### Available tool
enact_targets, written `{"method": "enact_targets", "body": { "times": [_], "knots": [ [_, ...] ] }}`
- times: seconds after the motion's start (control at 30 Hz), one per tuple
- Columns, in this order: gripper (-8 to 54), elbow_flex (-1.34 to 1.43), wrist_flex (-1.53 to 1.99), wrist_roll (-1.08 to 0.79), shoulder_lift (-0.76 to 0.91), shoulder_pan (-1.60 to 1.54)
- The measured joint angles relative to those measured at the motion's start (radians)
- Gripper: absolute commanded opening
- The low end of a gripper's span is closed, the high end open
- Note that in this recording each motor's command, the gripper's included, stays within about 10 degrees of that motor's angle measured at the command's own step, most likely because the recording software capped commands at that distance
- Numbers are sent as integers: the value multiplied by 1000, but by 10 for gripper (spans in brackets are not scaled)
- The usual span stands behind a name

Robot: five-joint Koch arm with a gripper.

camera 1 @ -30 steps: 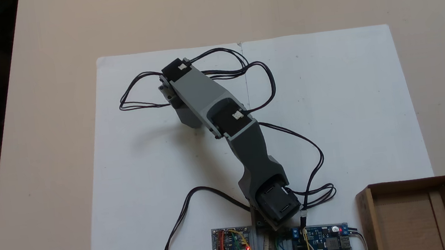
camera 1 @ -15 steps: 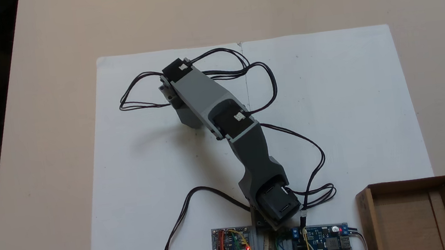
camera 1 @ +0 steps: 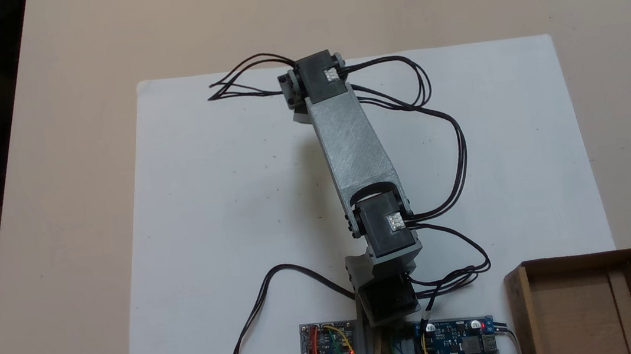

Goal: Grasp a green dice and put it in the bin.

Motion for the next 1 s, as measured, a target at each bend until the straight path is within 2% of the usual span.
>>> {"method": "enact_targets", "body": {
  "times": [0.17, 0.33, 0.5, 0.67, 1.0],
  "knots": [
    [138, -160, 11, -144, -3, 224],
    [138, -204, 18, -249, -5, 402],
    [138, -209, 26, -304, 5, 647],
    [138, -328, 87, -334, 14, 950],
    [138, -331, 143, -426, 8, 1549]
  ]
}}
